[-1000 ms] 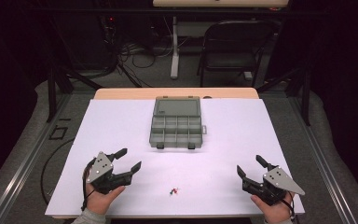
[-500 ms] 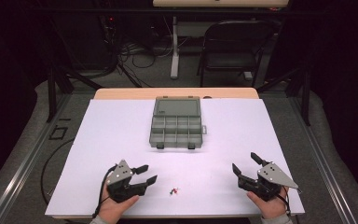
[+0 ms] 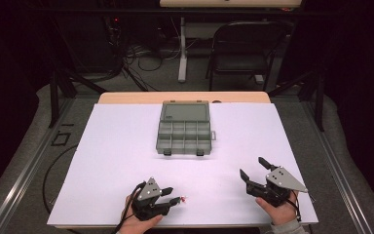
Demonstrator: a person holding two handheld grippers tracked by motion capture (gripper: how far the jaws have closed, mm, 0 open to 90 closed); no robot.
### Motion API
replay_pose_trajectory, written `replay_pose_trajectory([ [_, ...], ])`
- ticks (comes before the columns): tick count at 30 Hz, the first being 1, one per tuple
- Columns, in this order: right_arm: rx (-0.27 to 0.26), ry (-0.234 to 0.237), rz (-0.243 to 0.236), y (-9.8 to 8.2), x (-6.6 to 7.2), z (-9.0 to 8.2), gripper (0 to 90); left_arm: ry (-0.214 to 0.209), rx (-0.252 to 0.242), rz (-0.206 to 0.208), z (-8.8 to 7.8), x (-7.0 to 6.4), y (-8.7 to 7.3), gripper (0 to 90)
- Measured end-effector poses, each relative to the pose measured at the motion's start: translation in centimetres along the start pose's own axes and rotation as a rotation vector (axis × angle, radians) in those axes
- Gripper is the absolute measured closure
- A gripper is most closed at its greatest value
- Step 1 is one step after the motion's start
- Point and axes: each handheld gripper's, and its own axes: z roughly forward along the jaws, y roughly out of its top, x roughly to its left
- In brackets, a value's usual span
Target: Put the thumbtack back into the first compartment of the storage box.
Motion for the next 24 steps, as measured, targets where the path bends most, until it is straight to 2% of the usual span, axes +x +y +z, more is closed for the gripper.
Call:
replay_pose_trajectory([
  [1, -0.002, 0.000, -0.001, 0.00, -0.05, 0.03, 23.2, 0.000, 0.006, -0.001, 0.06, -0.01, -0.07, 56.2],
  [2, -0.002, 0.001, 0.000, 0.00, -0.06, 0.03, 23.2, -0.013, 0.015, -0.020, 0.18, -0.09, -0.21, 56.4],
  [4, 0.004, 0.002, 0.004, 0.00, -0.07, 0.03, 23.2, -0.015, 0.036, -0.020, 0.47, -0.24, -0.40, 59.5],
  [7, 0.001, 0.002, 0.000, -0.01, -0.05, 0.02, 23.2, -0.041, 0.058, -0.029, 0.85, -0.46, -0.37, 63.6],
  [10, 0.002, 0.002, 0.001, -0.01, -0.06, 0.01, 23.2, -0.047, 0.067, -0.027, 0.94, -0.58, -0.32, 69.6],
  [23, 0.008, 0.002, -0.001, -0.05, -0.09, 0.06, 23.3, -0.004, 0.077, -0.030, 0.89, -0.25, -0.37, 89.0],
  [24, 0.012, 0.002, 0.000, -0.06, -0.11, 0.04, 23.3, -0.014, 0.076, -0.033, 0.90, -0.16, -0.37, 89.4],
])
